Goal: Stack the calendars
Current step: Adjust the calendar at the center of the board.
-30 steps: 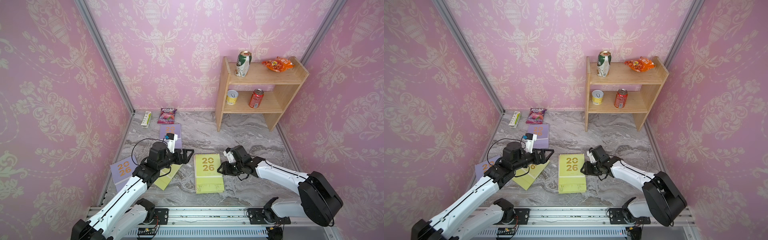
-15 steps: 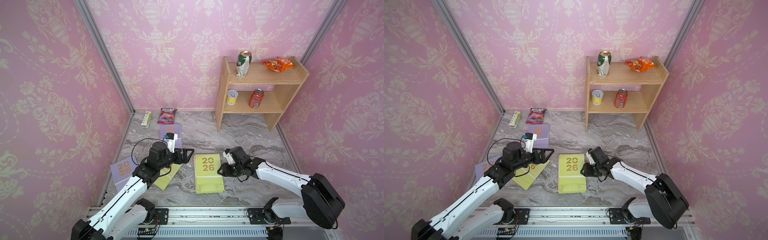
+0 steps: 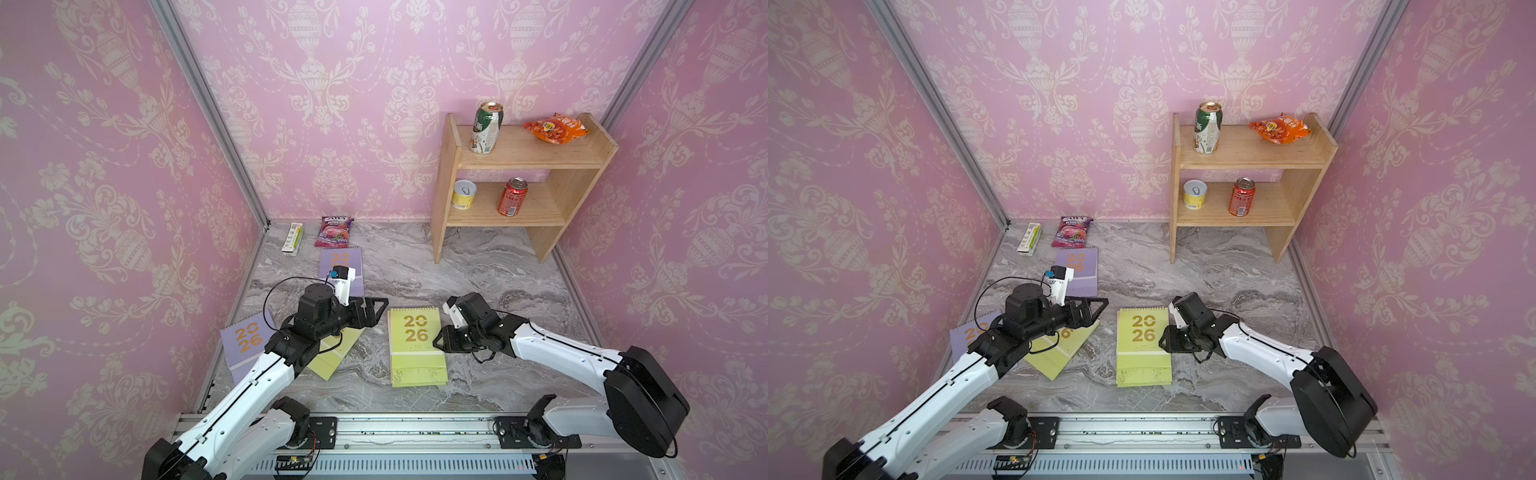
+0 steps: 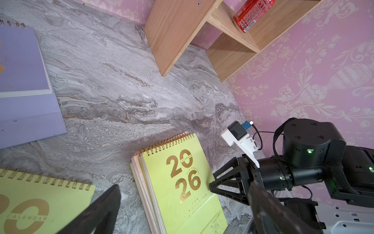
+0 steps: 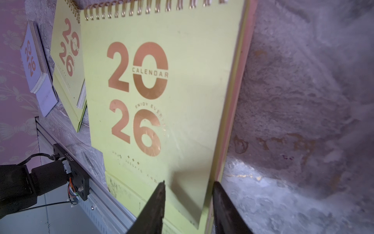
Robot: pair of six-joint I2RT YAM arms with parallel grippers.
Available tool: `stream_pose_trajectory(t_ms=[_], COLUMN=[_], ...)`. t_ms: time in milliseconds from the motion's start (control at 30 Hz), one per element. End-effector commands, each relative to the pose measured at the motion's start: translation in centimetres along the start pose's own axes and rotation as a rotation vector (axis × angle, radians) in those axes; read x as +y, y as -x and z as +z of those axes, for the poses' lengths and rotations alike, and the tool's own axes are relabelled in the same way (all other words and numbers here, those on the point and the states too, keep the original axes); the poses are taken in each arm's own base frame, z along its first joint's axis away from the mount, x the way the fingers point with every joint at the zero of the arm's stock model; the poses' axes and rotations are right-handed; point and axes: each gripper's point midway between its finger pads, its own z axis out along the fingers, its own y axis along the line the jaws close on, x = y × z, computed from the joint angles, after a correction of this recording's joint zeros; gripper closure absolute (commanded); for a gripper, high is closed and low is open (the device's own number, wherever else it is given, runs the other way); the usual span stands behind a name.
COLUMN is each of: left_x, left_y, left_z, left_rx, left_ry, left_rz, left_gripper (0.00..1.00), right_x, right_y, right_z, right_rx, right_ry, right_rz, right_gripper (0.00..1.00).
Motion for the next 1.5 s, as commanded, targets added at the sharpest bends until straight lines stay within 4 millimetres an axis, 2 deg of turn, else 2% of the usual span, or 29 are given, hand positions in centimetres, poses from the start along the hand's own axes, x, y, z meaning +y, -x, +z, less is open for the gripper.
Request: stream_pose_trajectory(t_ms=[0,133,233,367,533,700,867,967,1000,1033,1233,1467], left_x=[0.2,2.0,4.3,7.5,11.0,14.7,17.9,19.3,19.9,20.5,23.0,25.2], left_y=[-0.5,-0.8,-0.9,0.1,1.6,1.8,1.2,1.0,0.8,0.8,-0.7,-2.5], left_z=[0.0,-0.3,-0.9,-2.0,-3.1,-2.8,-2.3,-2.5,-2.7,-3.0,-3.5,-3.4], left_rx=[0.010,0.021,0.032,-0.007,-0.074,-0.093,-0.090,-0.091,-0.090,-0.094,-0.076,-0.010], left_ry=[0.002,0.103,0.203,0.285,0.320,0.359,0.379,0.414,0.437,0.455,0.518,0.597], left_rz=[0.016,0.020,-0.015,-0.097,-0.234,-0.349,-0.442,-0.457,-0.460,-0.468,-0.511,-0.512], left_gripper=[0.01,0.01,0.01,0.01,0.01,0.01,0.01,0.01,0.01,0.01,0.01,0.01], right_x=[0.5,-0.2,0.7,3.4,8.0,13.0,18.1,20.0,21.6,22.2,23.9,23.2], right_y=[0.7,1.1,1.9,2.7,2.9,2.6,1.4,0.4,0.8,0.5,0.0,-0.1], right_z=[-0.4,-1.5,-3.0,-4.2,-3.8,-1.8,1.4,3.5,3.6,4.3,7.7,11.0], right_rx=[-0.018,-0.053,-0.093,-0.135,-0.178,-0.185,-0.126,-0.090,-0.095,-0.085,-0.046,-0.012], right_ry=[-0.014,-0.069,-0.070,-0.051,0.014,0.086,0.132,0.153,0.184,0.200,0.216,0.152], right_rz=[-0.020,-0.019,-0.044,-0.090,-0.115,-0.148,-0.204,-0.207,-0.197,-0.190,-0.142,-0.086], right_gripper=[0.60,0.56,0.54,0.49,0.41,0.38,0.35,0.33,0.32,0.31,0.25,0.21])
